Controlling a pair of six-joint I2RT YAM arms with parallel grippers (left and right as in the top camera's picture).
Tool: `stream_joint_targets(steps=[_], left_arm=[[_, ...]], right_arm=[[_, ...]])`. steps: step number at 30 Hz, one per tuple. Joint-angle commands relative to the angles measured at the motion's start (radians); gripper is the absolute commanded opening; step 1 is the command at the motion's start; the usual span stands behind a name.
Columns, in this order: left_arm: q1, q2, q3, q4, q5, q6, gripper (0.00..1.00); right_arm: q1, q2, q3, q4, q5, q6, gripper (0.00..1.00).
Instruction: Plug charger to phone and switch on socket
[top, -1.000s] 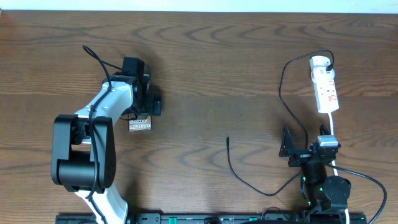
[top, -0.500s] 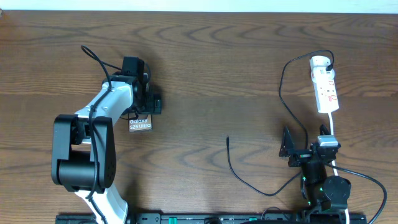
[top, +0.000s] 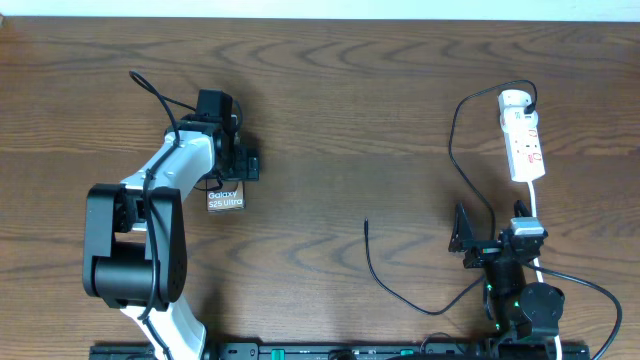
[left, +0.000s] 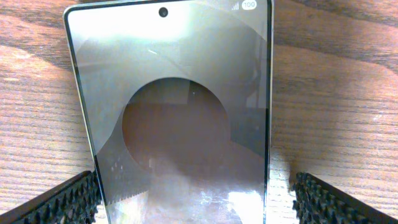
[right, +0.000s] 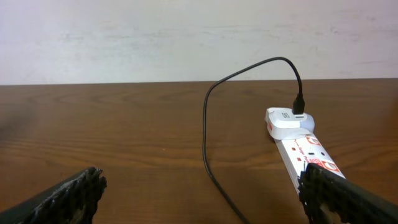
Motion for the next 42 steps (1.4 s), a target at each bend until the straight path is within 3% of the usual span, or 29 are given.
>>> stream_joint_targets(steps=[1, 42], left_arm=[[0.000, 0.012, -0.007, 0.000, -0.016, -0.006, 0.98], [0.020, 0.012, -0.017, -0.002, -0.016, -0.005, 0.98]], right_arm=[[0.009, -0.006, -0.001, -0.006, 0.005, -0.012, 0.99], [0.009, -0.006, -0.001, -0.006, 0.005, -0.012, 0.99]])
